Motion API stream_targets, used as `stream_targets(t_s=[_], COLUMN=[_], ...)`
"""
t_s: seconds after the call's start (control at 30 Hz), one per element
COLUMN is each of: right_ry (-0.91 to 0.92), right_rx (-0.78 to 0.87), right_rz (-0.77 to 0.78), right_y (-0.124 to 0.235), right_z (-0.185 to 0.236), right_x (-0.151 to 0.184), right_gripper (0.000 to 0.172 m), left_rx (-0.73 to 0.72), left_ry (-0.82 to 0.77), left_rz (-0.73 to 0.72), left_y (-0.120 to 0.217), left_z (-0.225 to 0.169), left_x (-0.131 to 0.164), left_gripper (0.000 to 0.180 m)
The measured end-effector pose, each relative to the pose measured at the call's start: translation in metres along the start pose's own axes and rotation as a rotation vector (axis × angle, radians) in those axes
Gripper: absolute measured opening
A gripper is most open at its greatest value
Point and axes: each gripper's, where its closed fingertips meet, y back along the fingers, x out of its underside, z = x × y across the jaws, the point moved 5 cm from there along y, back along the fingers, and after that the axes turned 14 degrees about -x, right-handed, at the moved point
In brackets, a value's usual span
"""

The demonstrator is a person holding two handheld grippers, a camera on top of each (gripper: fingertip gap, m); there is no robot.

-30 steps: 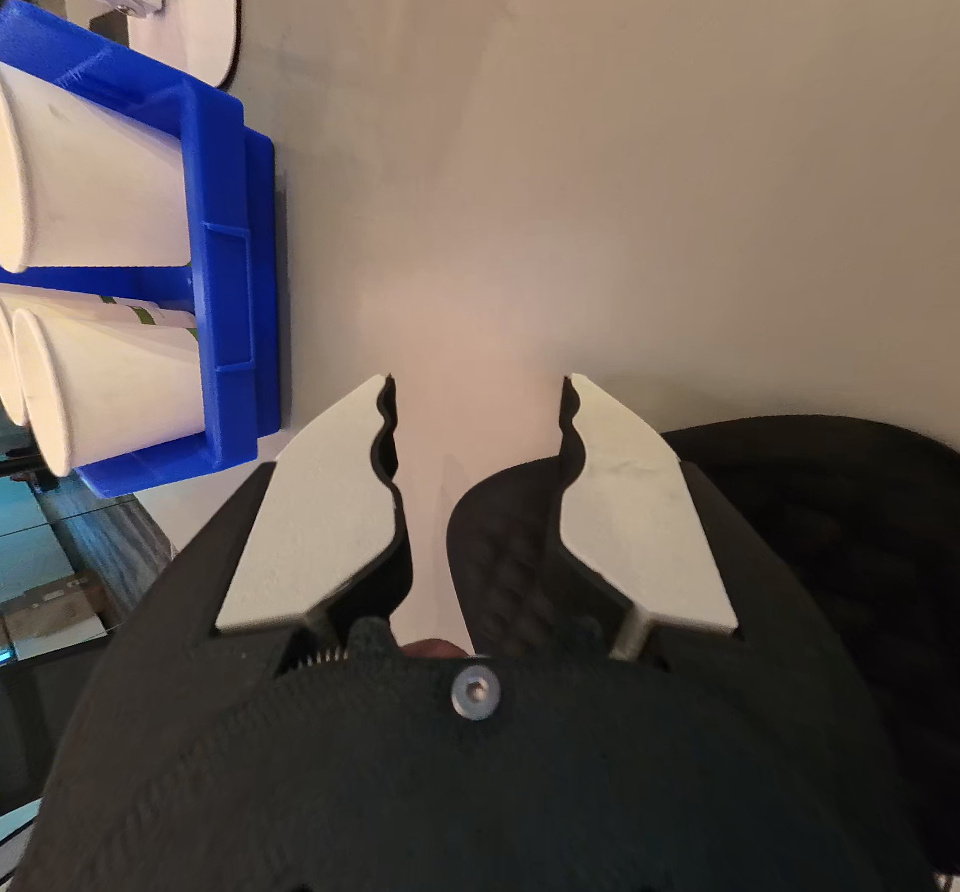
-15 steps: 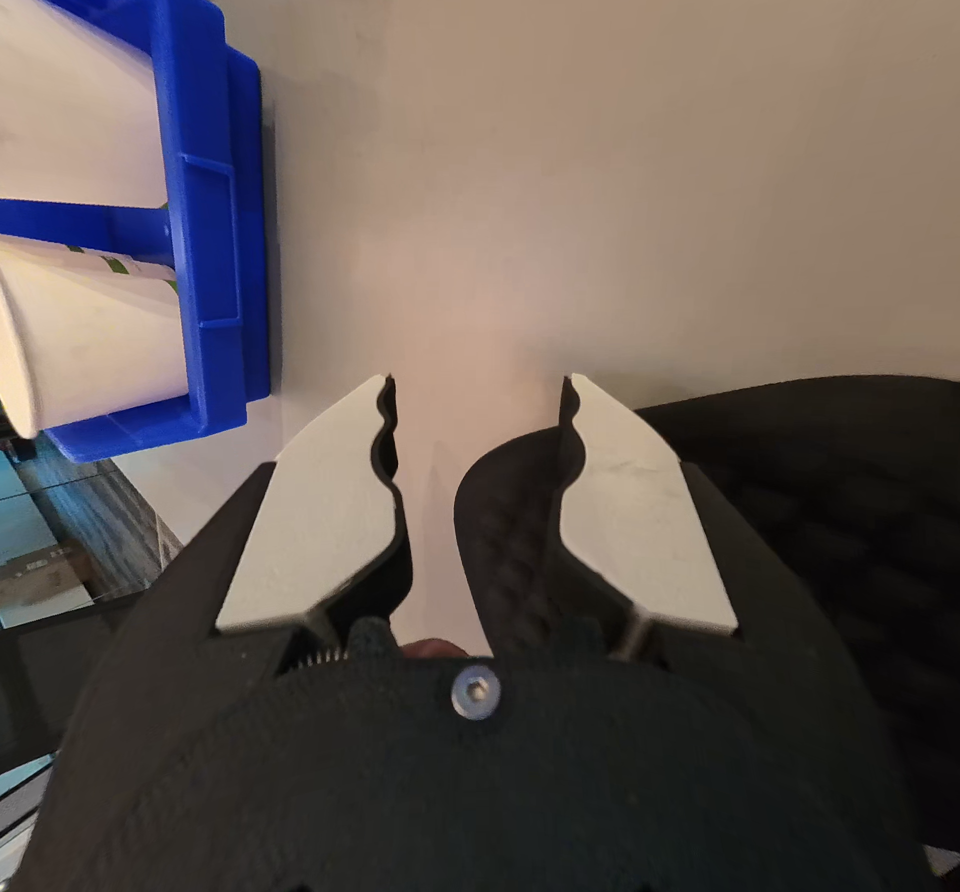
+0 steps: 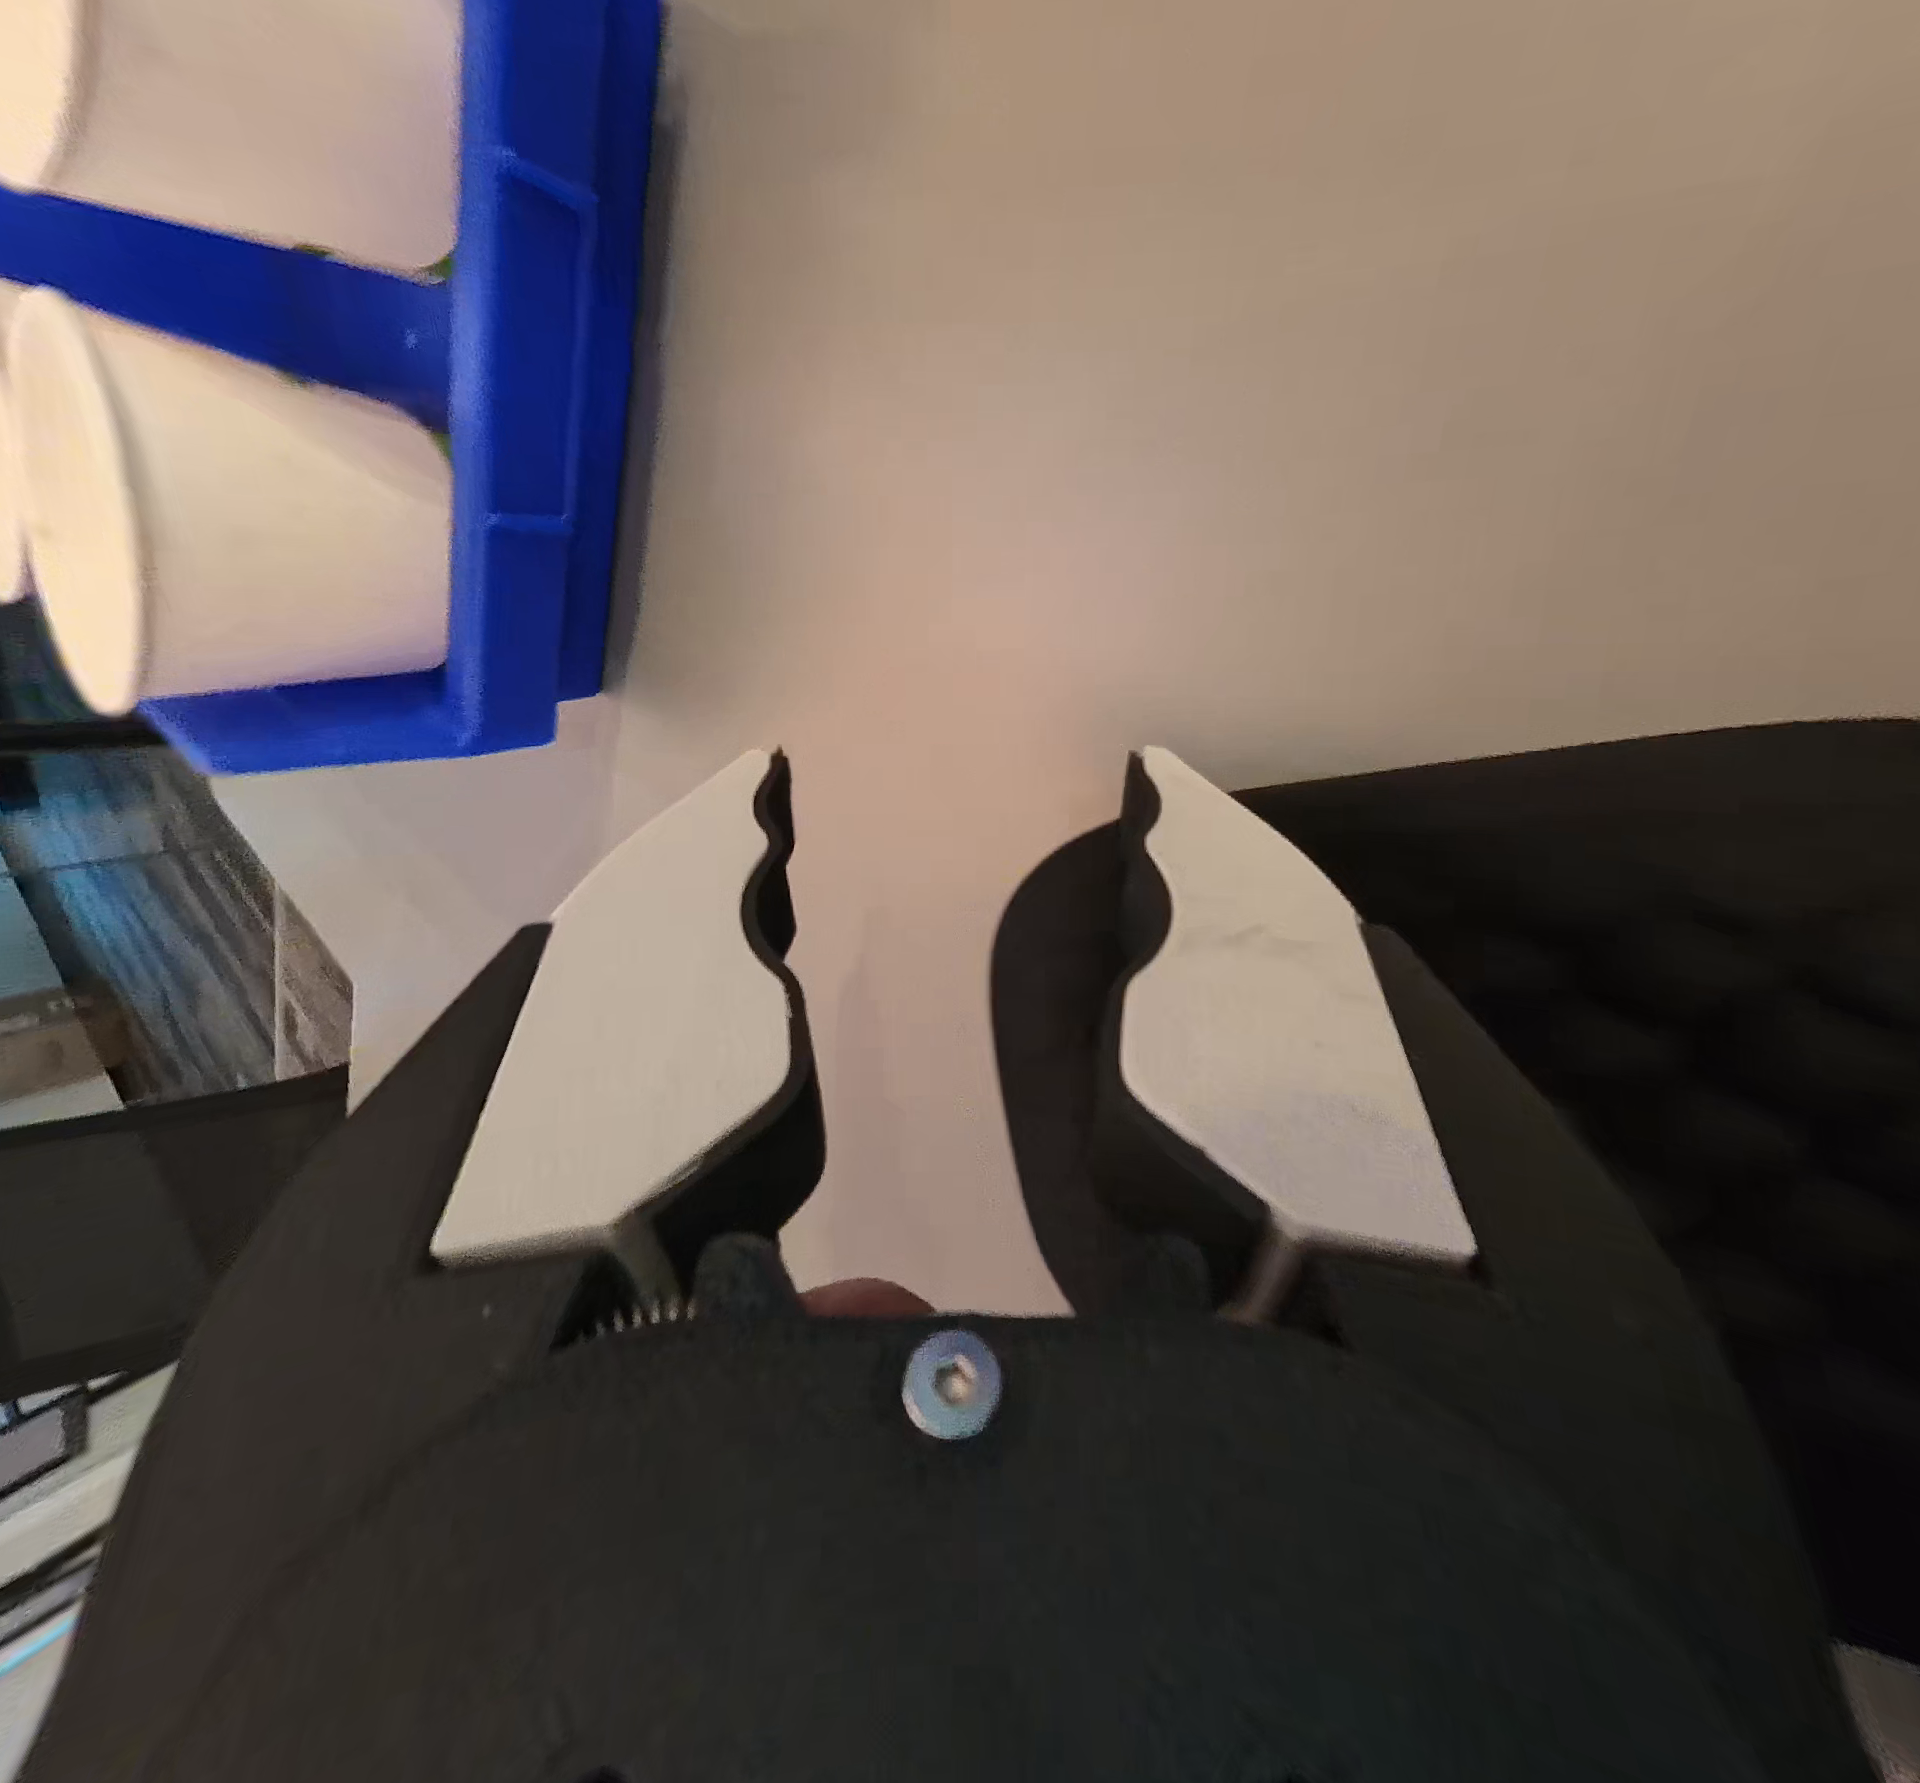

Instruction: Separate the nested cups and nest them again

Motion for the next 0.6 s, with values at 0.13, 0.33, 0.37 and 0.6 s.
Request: stream_targets(t_s=[0.13, 0.33, 0.37, 0.6], right_ry=[-0.004, -0.012, -0.012, -0.006], right_rx=[-0.002, 0.018, 0.018, 0.026], right_rz=[-0.002, -0.001, -0.002, -0.009], right_y=[0.0, 0.0, -0.001, -0.001], right_z=[0.0, 0.001, 0.001, 0.002], right_x=[0.0, -0.001, -0.001, -0.001], right_gripper=[0.021, 0.021, 0.021, 0.021], left_rx=[-0.126, -0.291, -0.284, -0.092], left_ry=[0.139, 0.597, 0.67, 0.904], left_rz=[0.02, 0.082, 0.068, 0.077], left_y=[-0.008, -0.034, -0.04, -0.097], left_z=[0.042, 0.114, 0.121, 0.121], left_x=[0.006, 0.026, 0.029, 0.038], left_gripper=[0.063, 0.072, 0.069, 0.058])
